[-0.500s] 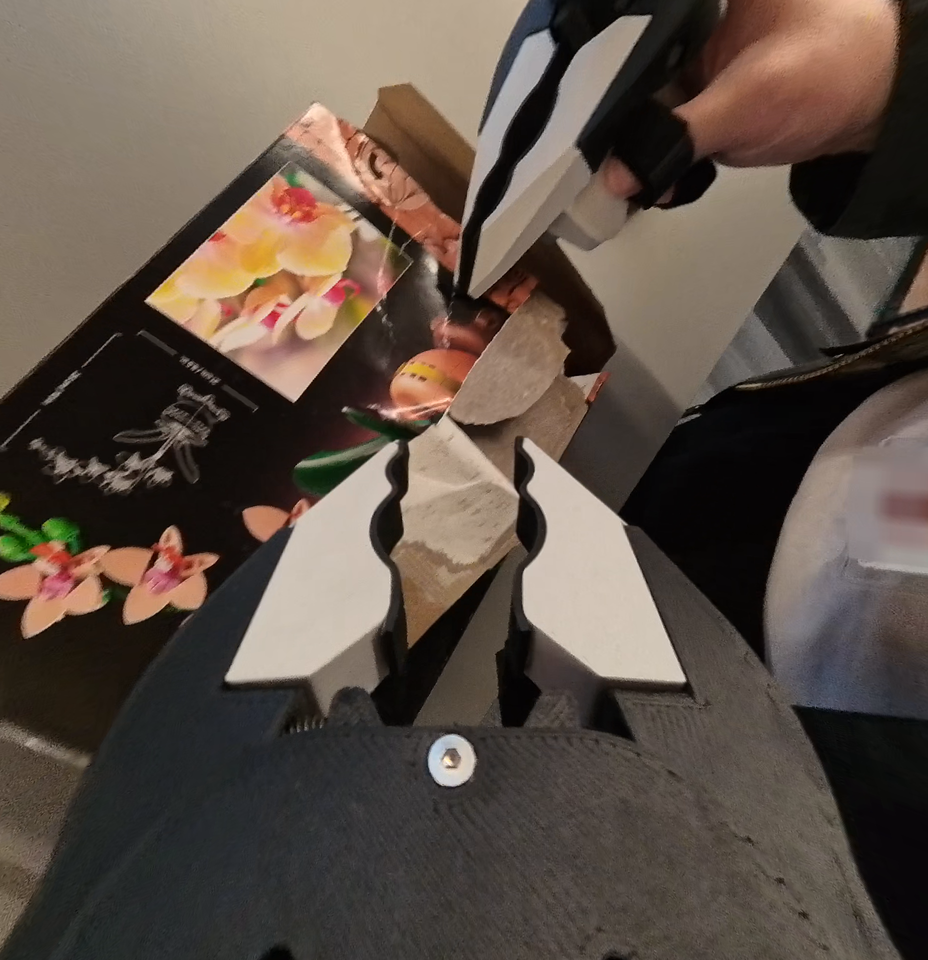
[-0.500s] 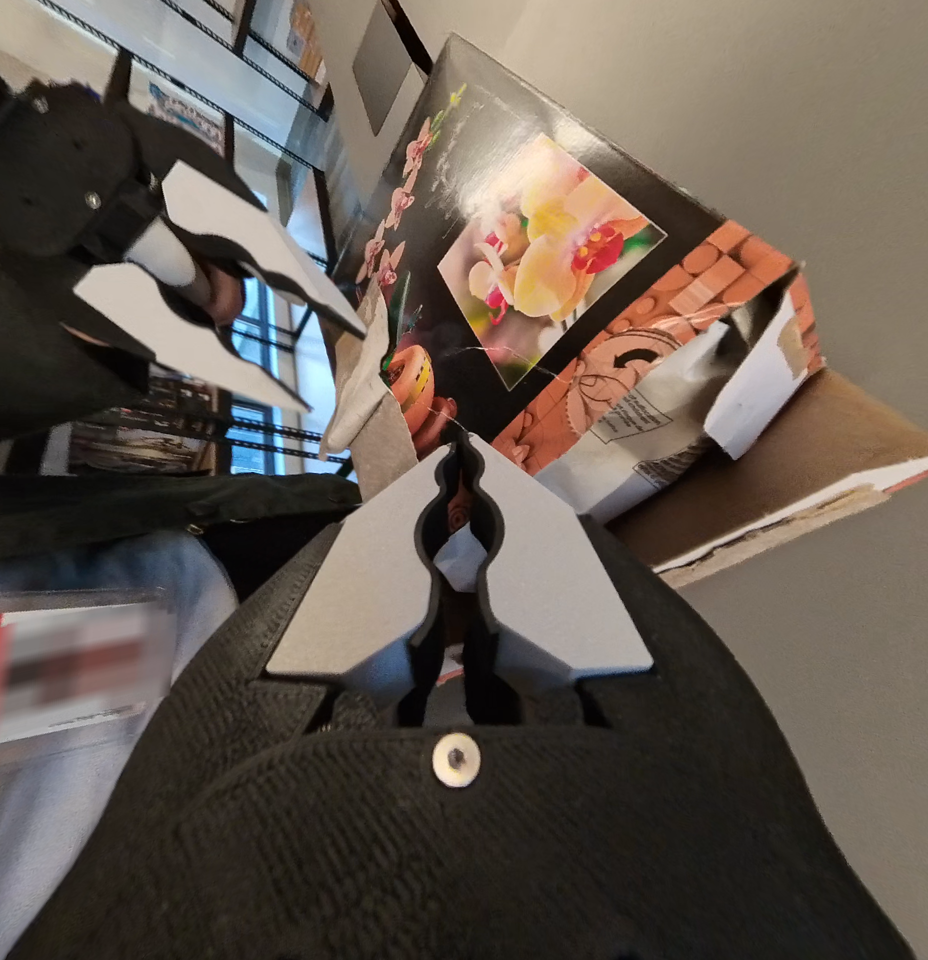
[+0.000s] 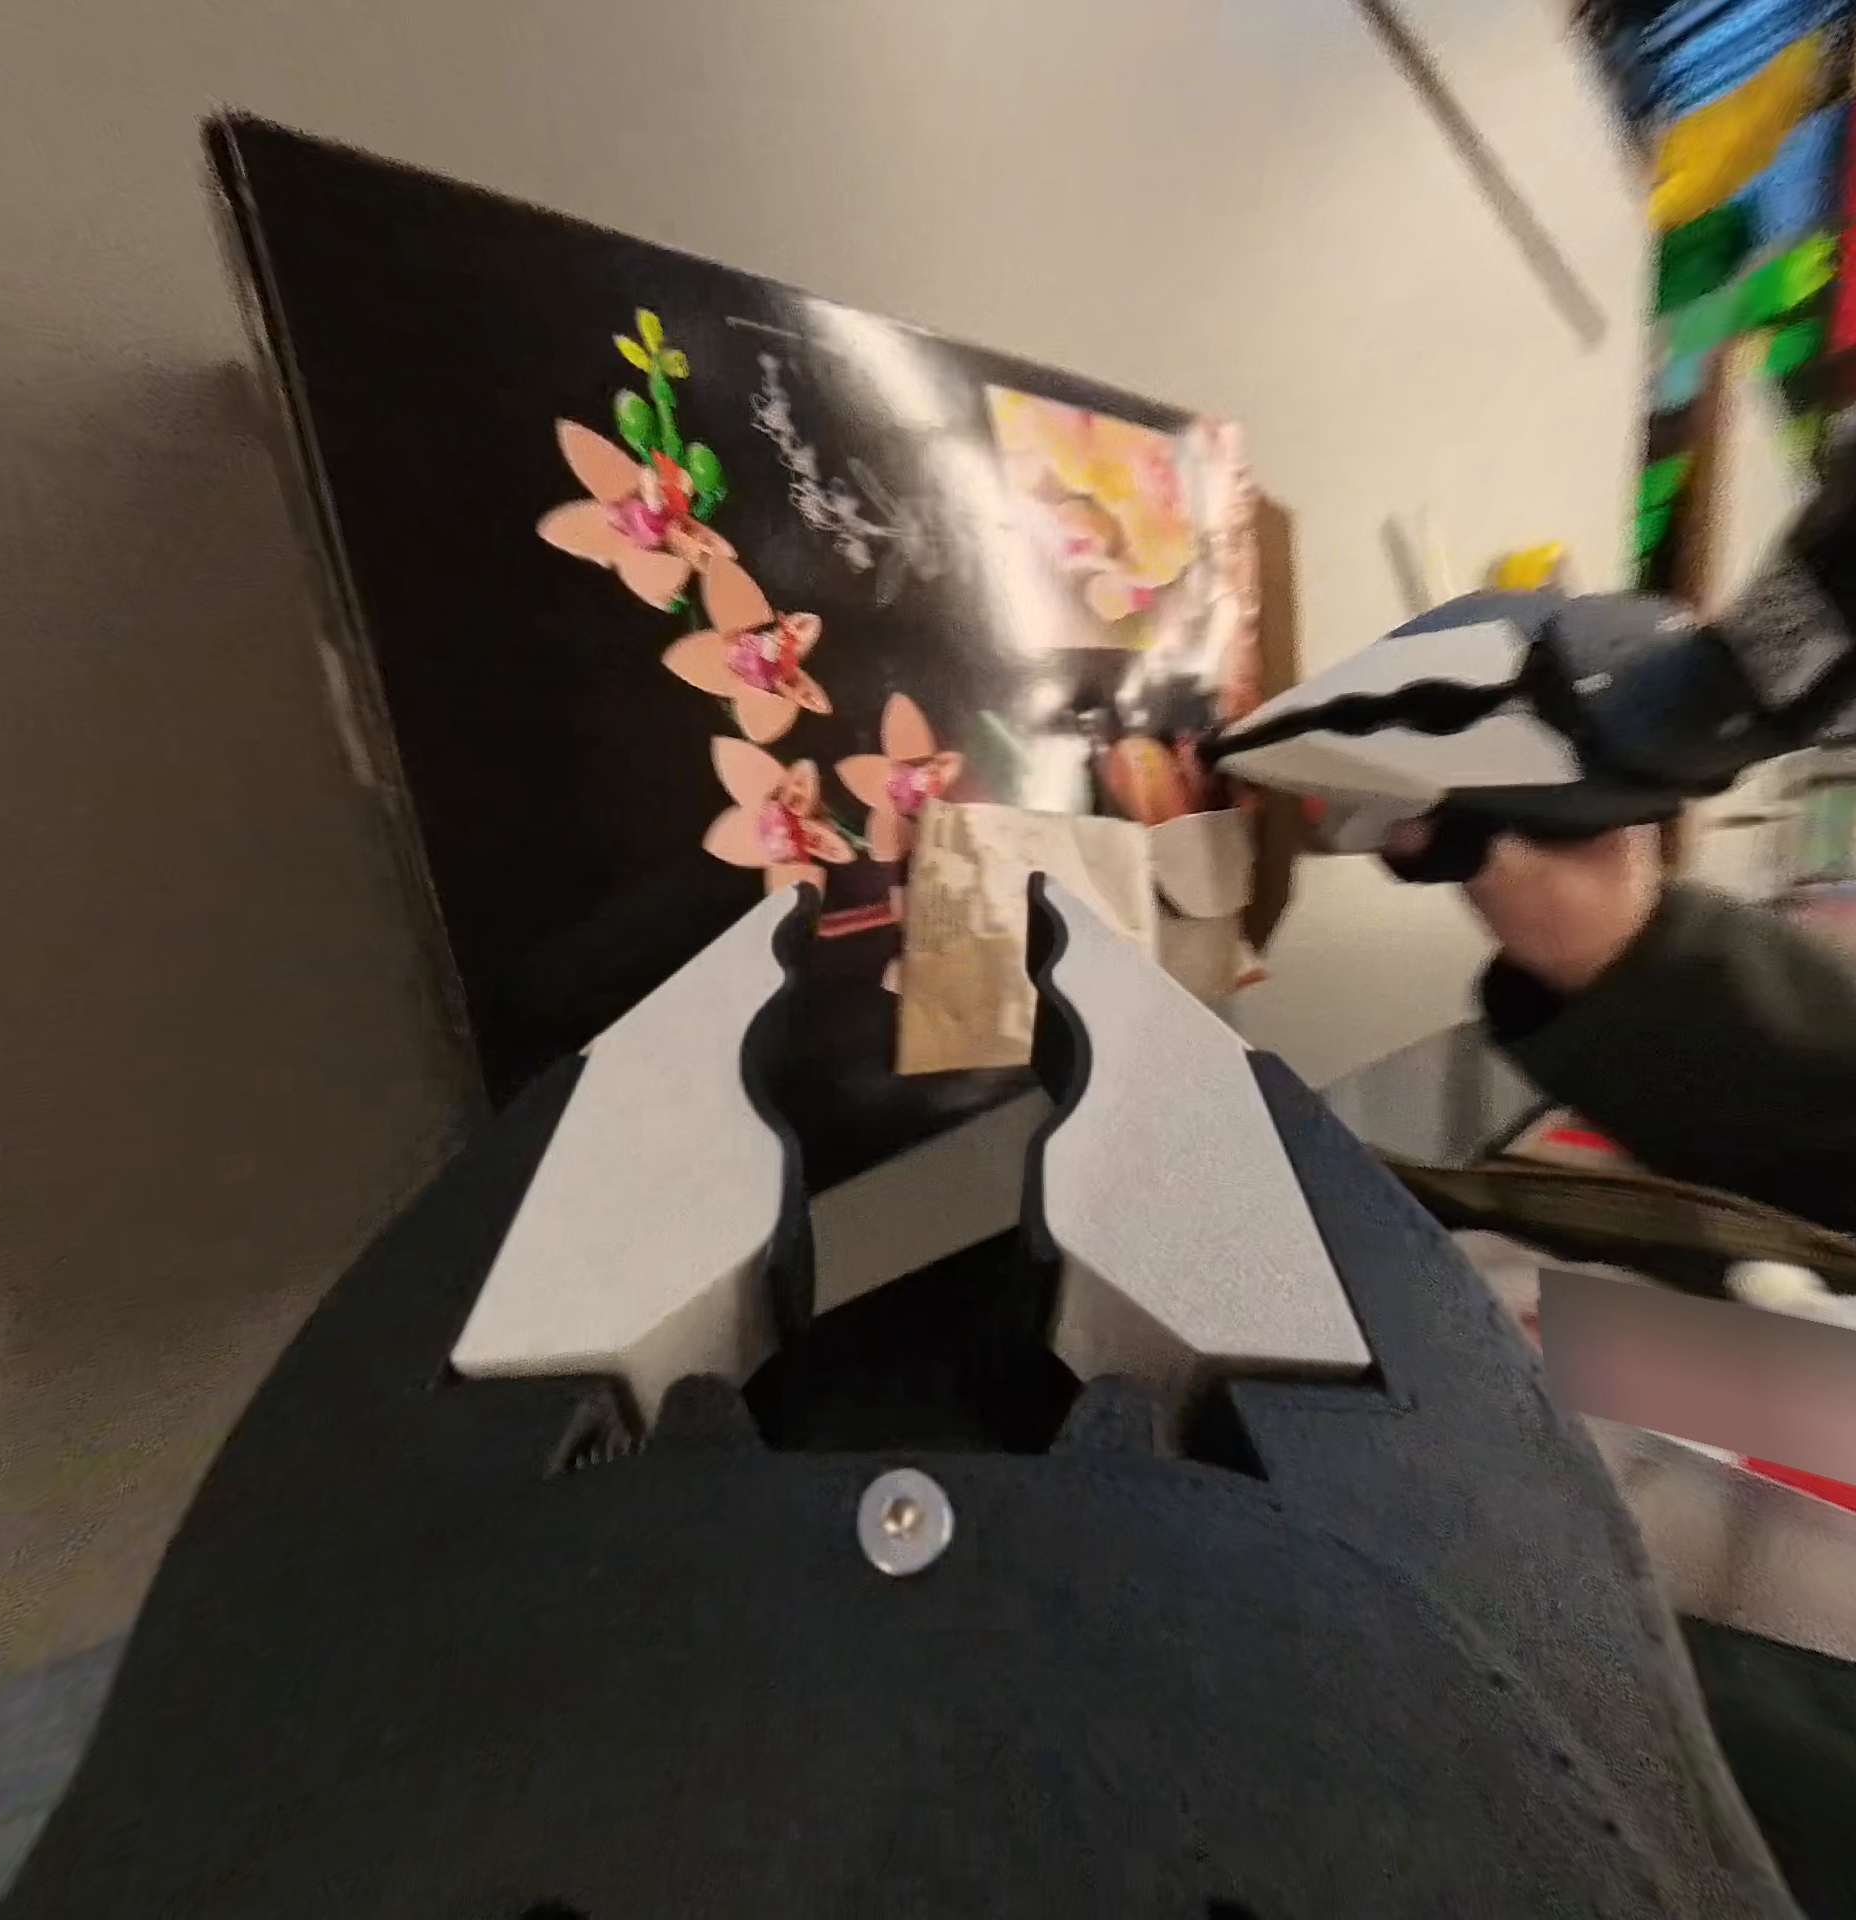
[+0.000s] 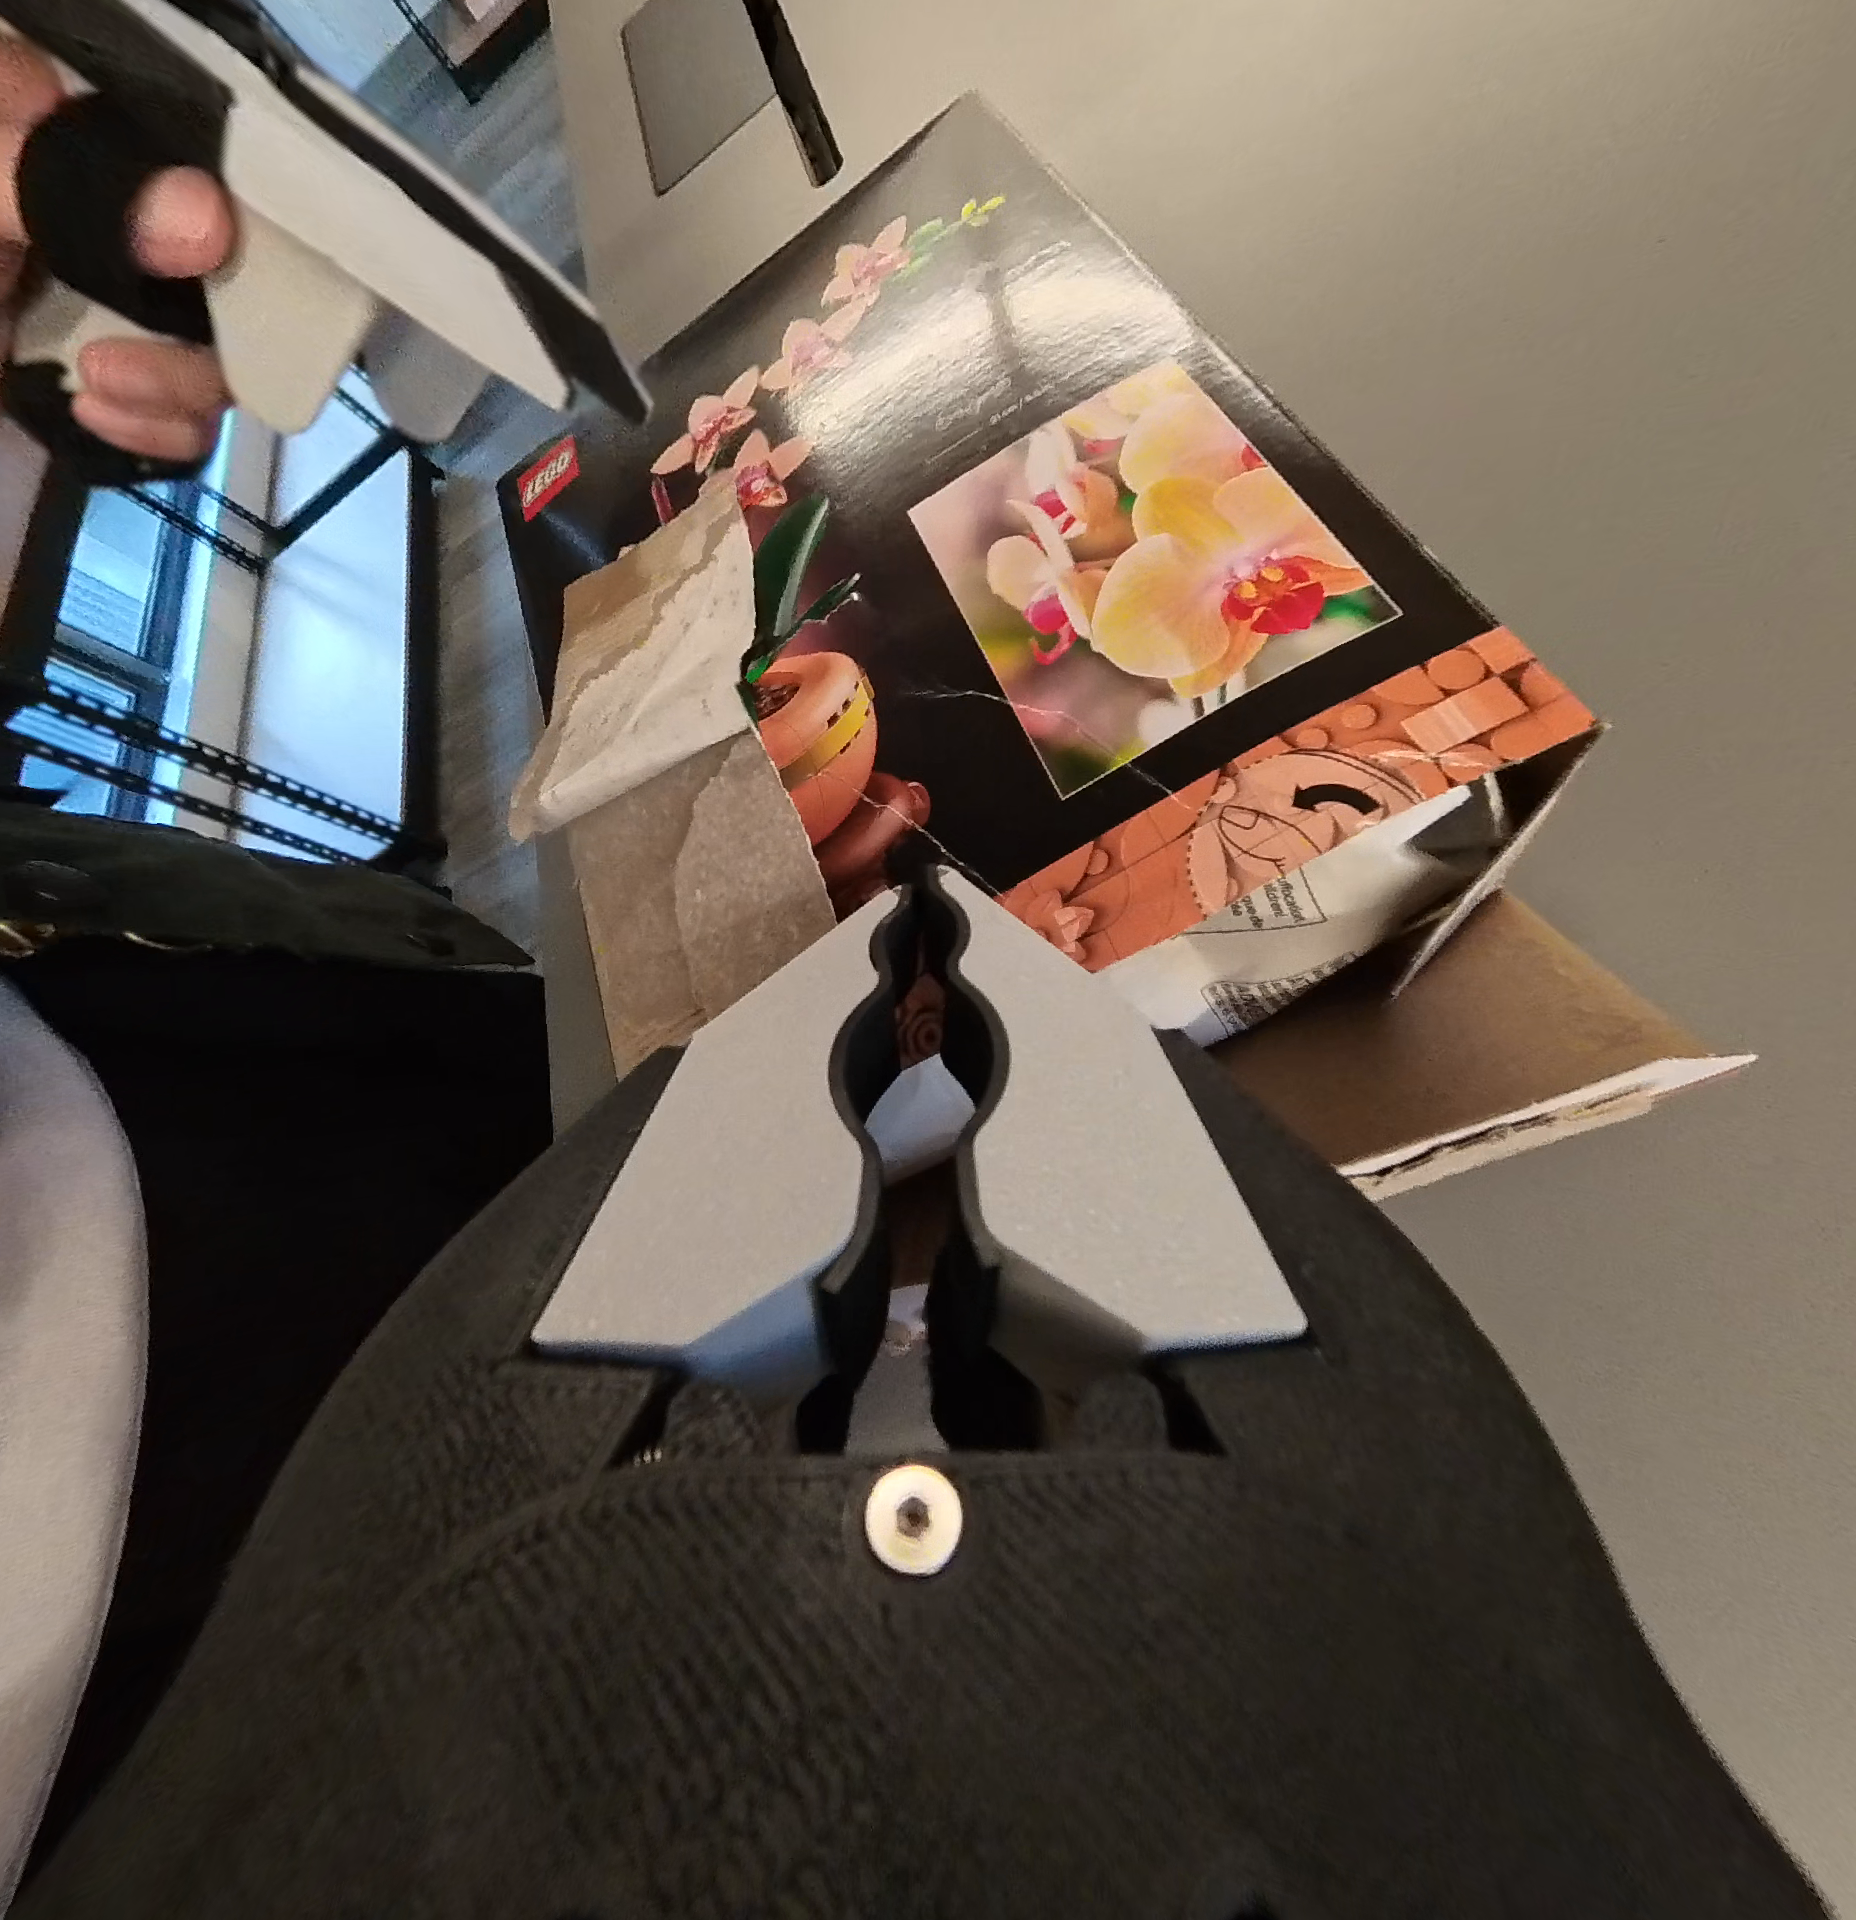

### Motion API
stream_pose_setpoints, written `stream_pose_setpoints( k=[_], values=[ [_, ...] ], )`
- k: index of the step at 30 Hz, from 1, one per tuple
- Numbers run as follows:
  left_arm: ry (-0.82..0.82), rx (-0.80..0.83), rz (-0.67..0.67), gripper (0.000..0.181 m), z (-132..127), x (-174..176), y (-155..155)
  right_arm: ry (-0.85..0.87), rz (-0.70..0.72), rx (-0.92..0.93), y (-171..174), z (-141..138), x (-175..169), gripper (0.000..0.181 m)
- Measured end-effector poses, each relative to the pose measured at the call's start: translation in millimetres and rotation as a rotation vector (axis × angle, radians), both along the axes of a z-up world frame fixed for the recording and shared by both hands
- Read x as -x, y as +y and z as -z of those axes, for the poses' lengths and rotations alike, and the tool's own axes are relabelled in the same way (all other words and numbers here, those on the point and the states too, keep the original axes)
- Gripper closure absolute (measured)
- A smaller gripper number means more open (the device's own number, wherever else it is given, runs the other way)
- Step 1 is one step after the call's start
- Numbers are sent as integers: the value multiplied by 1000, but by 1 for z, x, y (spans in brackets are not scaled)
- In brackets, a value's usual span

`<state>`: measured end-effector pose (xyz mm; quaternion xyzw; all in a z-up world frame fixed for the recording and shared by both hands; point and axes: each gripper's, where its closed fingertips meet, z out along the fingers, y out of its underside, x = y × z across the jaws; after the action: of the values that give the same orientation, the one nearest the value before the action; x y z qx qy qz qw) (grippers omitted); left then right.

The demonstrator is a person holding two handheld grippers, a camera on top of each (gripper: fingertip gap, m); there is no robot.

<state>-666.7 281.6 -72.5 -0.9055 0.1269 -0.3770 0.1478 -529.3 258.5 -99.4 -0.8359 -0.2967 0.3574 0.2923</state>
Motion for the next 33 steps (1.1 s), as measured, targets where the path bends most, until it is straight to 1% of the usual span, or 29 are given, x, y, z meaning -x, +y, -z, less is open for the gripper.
stream_pose_setpoints(
  k=[3, 5, 6, 8, 10, 11, 13, 14, 15, 17, 21, 24, 26, 27, 29, 30, 31, 32, 33],
  values=[
    [-103, 47, -47, 138, -7, -9, -8, 25, 12, 20, 1, -1, 0, 181],
    [-132, 31, -26, 139, -9, -20, -11, 19, 8, 18, 1, 0, 0, 181],
    [-119, -11, 8, 141, -11, -26, -11, 12, 2, 14, 1, 1, 0, 181],
    [-61, -139, 138, 145, -18, -46, -11, 8, -4, 14, 0, 1, 0, 181],
    [14, -251, 339, 143, -22, -74, -17, 21, -1, 22, 1, 1, 0, 181],
    [72, -296, 436, 136, -19, -87, -19, 26, 1, 23, 1, 1, 0, 181],
    [232, -368, 582, 109, -3, -103, -17, 28, 3, 21, 1, 1, 0, 181],
    [298, -402, 641, 105, 6, -108, -15, 25, 3, 18, 1, 1, 0, 181],
    [336, -437, 688, 106, 13, -112, -13, 23, 5, 17, 1, 1, 0, 181],
    [345, -456, 747, 112, 22, -121, -14, 20, 12, 22, 1, 1, 0, 181],
    [434, -594, 780, 139, 27, -122, -2, 36, 45, 49, 3, 1, -1, 181],
    [428, -612, 782, 139, 28, -123, -3, 68, 61, 99, 2, -2, -2, 181],
    [410, -599, 755, 139, 28, -122, -3, 160, 62, 98, 2, -21, -5, 181],
    [412, -604, 750, 139, 29, -122, -3, 191, 118, 56, 9, -31, -16, 181],
    [443, -632, 755, 139, 31, -122, -3, 238, 316, -16, 28, -45, -56, 181],
    [459, -640, 756, 139, 31, -122, -3, 244, 433, -4, 36, -42, -81, 181],
    [465, -635, 752, 139, 32, -122, -3, 247, 532, 53, 38, -31, -102, 181],
    [458, -622, 742, 139, 32, -122, -3, 277, 584, 150, 37, -18, -114, 181],
    [443, -611, 735, 140, 31, -122, -3, 339, 593, 261, 32, -8, -114, 181]
  ],
)
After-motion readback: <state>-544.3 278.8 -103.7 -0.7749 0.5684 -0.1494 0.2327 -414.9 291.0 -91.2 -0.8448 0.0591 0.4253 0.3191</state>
